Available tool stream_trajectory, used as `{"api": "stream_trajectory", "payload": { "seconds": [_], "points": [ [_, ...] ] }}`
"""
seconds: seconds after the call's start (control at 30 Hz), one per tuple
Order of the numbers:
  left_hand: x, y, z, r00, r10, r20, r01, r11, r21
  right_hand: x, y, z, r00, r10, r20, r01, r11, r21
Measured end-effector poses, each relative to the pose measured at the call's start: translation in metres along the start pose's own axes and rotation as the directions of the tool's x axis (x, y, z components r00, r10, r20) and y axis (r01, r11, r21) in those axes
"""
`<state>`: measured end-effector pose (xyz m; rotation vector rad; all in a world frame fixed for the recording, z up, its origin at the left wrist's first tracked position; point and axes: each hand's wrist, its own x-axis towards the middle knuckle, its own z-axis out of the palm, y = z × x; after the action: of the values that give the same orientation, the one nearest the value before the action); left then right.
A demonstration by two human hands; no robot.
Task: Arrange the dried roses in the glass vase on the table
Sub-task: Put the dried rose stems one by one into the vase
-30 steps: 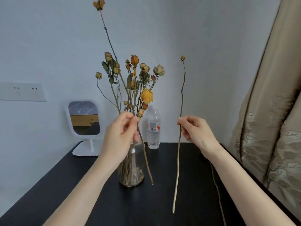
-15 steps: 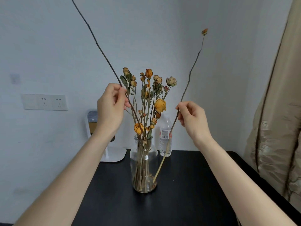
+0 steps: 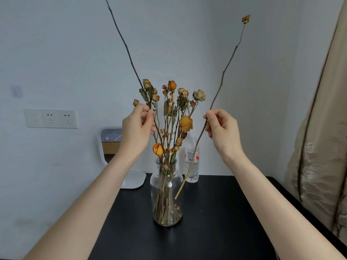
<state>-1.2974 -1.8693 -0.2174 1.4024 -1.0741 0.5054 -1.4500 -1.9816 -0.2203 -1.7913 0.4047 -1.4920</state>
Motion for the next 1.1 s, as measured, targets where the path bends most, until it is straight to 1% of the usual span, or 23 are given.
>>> {"api": "stream_trajectory", "payload": {
  "seconds": [0.1, 0.17, 0.3, 0.4, 0.5, 0.57, 0.63, 0.7, 0.83, 1.03, 1.1],
  "points": [
    [-0.001, -0.006, 0.002, 0.998, -0.020, 0.067, 0.015, 0.997, 0.069, 0.001, 0.003, 0.002, 1.000, 0.004, 0.012, -0.004, 1.000, -0.004],
    [-0.003, -0.009, 0.004, 0.988, -0.036, 0.151, 0.014, 0.989, 0.147, 0.001, 0.004, 0.003, 1.000, 0.005, 0.020, -0.005, 1.000, -0.008],
    [-0.009, -0.016, 0.010, 0.943, -0.109, 0.313, 0.024, 0.964, 0.264, 0.002, 0.006, 0.005, 0.999, 0.012, 0.040, -0.011, 1.000, -0.015],
    [-0.013, -0.021, 0.014, 0.914, -0.161, 0.372, 0.042, 0.951, 0.307, 0.002, 0.008, 0.006, 0.999, 0.015, 0.043, -0.015, 1.000, -0.016],
    [-0.017, -0.025, 0.017, 0.890, -0.189, 0.414, 0.055, 0.947, 0.316, 0.001, 0.011, 0.007, 0.999, 0.022, 0.049, -0.021, 1.000, -0.022],
    [-0.019, -0.025, 0.019, 0.895, -0.197, 0.401, 0.072, 0.949, 0.307, 0.000, 0.013, 0.008, 0.998, 0.029, 0.055, -0.028, 0.999, -0.020],
    [-0.019, -0.023, 0.021, 0.918, -0.204, 0.340, 0.107, 0.953, 0.283, 0.000, 0.015, 0.009, 0.997, 0.036, 0.062, -0.034, 0.999, -0.023],
    [-0.018, -0.017, 0.021, 0.937, -0.203, 0.286, 0.137, 0.963, 0.233, -0.001, 0.016, 0.009, 0.997, 0.041, 0.069, -0.039, 0.999, -0.025],
    [-0.015, -0.009, 0.025, 0.948, -0.193, 0.253, 0.162, 0.977, 0.136, -0.002, 0.020, 0.009, 0.996, 0.053, 0.071, -0.052, 0.998, -0.025],
    [-0.018, -0.012, 0.024, 0.952, -0.187, 0.243, 0.156, 0.978, 0.140, -0.002, 0.021, 0.008, 0.996, 0.064, 0.066, -0.062, 0.998, -0.027],
    [-0.024, -0.018, 0.020, 0.965, -0.165, 0.205, 0.135, 0.979, 0.154, -0.001, 0.020, 0.008, 0.996, 0.057, 0.063, -0.056, 0.998, -0.028]
  ]
}}
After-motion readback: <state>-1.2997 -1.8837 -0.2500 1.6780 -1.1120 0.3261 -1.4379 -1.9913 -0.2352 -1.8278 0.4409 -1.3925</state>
